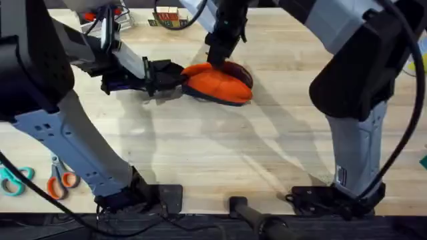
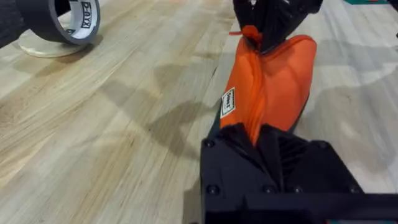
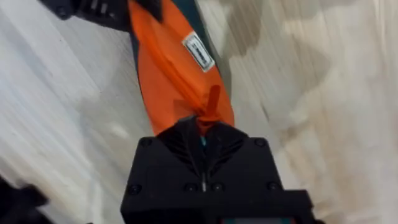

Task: Unzip the bag, pick up the pens from the table one at a time and place them inside, then zip the bag closed.

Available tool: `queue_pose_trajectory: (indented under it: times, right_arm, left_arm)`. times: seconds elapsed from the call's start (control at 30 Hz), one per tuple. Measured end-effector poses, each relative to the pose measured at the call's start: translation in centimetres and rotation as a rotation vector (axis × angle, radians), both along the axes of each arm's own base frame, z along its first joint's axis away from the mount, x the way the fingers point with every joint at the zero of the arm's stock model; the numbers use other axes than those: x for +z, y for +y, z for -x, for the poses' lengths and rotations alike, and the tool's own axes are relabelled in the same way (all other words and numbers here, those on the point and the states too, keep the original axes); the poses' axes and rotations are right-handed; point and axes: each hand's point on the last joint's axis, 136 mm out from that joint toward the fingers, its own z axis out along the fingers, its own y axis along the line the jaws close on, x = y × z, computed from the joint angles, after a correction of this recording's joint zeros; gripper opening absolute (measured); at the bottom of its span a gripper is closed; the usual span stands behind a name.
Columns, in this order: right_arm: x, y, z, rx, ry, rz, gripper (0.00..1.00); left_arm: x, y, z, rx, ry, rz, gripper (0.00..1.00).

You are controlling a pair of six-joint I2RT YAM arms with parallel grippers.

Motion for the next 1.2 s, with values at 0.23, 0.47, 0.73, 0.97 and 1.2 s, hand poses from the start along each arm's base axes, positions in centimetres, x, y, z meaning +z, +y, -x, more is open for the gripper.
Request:
queue_pose_trajectory:
  times: [0.23, 0.47, 0.73, 0.97, 1.2]
  right_arm:
    - [0.5, -2.3, 0.6, -0.239, 0.085, 0.029, 0.033]
    - [1.6, -4.3, 0.2, -0.46, 0.1, 0.048, 0.033]
    - [1.6, -5.3, 0.1, -0.618, 0.112, 0.079, 0.033]
    - [1.6, -6.3, 0.4, -0.74, 0.115, 0.126, 0.033]
    - [1.6, -7.3, 0.5, -0.856, 0.124, 0.157, 0.033]
  left_arm:
    - [0.0, 0.0, 0.0, 0.0, 0.0, 0.001, 0.04]
    - [0.0, 0.0, 0.0, 0.0, 0.001, 0.002, 0.04]
    - [0.0, 0.0, 0.0, 0.0, 0.003, 0.002, 0.04]
    - [0.0, 0.0, 0.0, 0.0, 0.003, 0.002, 0.04]
    - [0.0, 0.0, 0.0, 0.0, 0.003, 0.003, 0.04]
